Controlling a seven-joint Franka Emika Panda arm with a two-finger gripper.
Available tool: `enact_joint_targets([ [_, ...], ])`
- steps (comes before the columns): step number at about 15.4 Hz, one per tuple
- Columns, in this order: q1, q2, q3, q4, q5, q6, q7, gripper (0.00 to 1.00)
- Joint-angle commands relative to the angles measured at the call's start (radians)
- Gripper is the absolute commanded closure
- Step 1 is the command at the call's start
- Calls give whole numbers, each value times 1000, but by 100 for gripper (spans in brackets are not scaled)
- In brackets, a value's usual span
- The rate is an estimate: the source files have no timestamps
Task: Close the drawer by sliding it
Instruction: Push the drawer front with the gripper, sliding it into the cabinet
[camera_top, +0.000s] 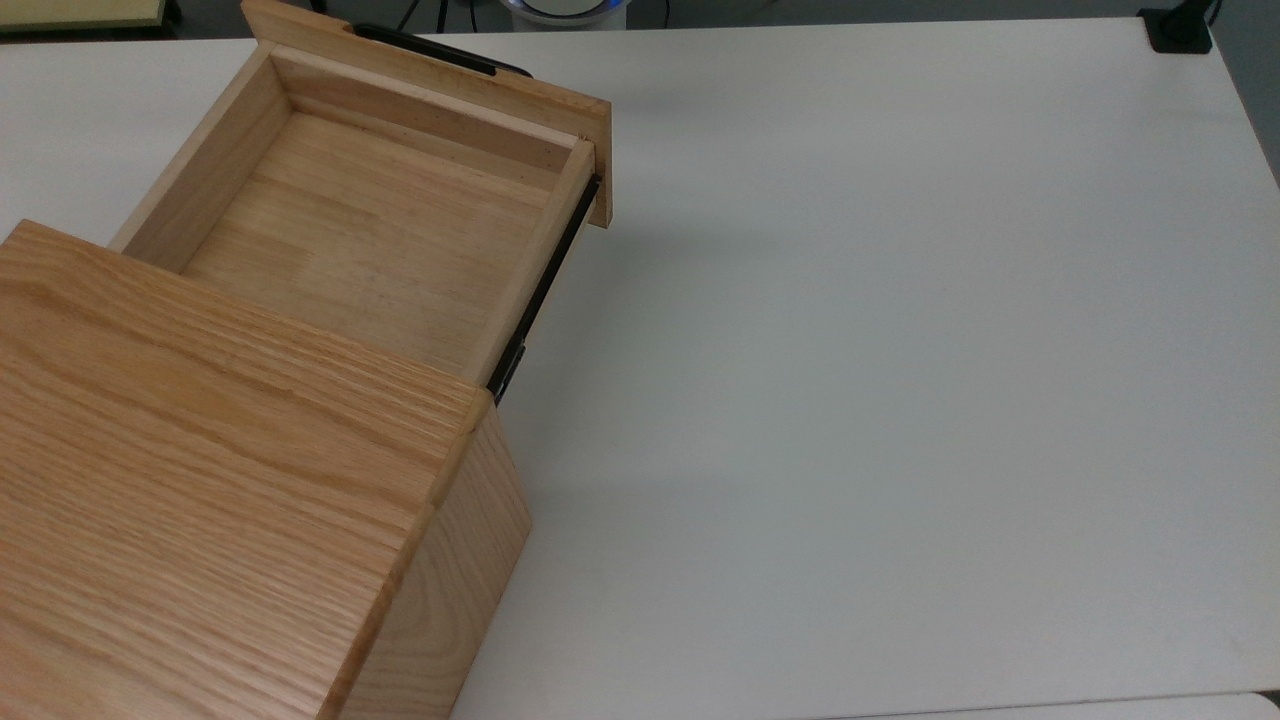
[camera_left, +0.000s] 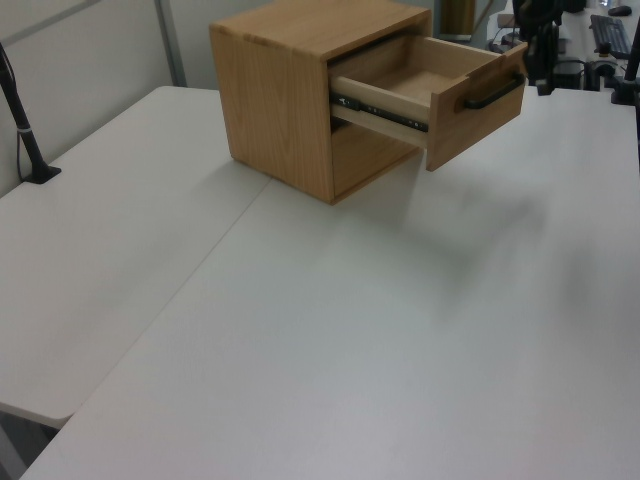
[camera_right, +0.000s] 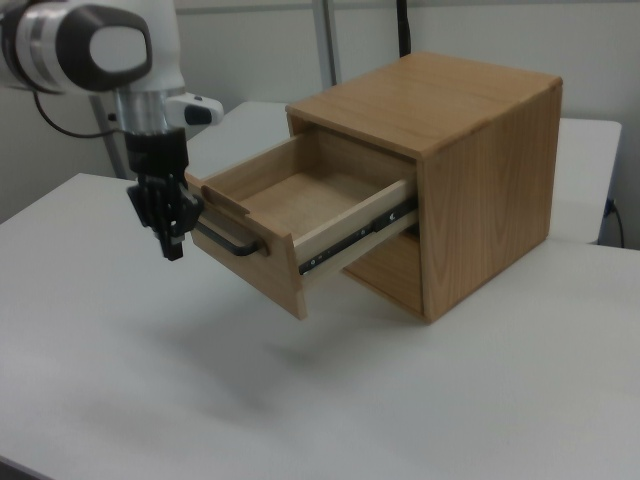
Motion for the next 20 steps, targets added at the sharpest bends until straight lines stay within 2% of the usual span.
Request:
enact_joint_targets([
  [1, -9, -21, 9, -97, 8, 170, 125, 100],
  [3, -10, -11, 9, -102, 8, 234, 168, 100],
  [9, -19, 77, 8, -58, 7, 454, 159, 100],
  [13, -35, 172, 6, 43, 2, 571, 168, 100],
  [20, -70, 367, 6, 281, 1, 622, 178, 100],
])
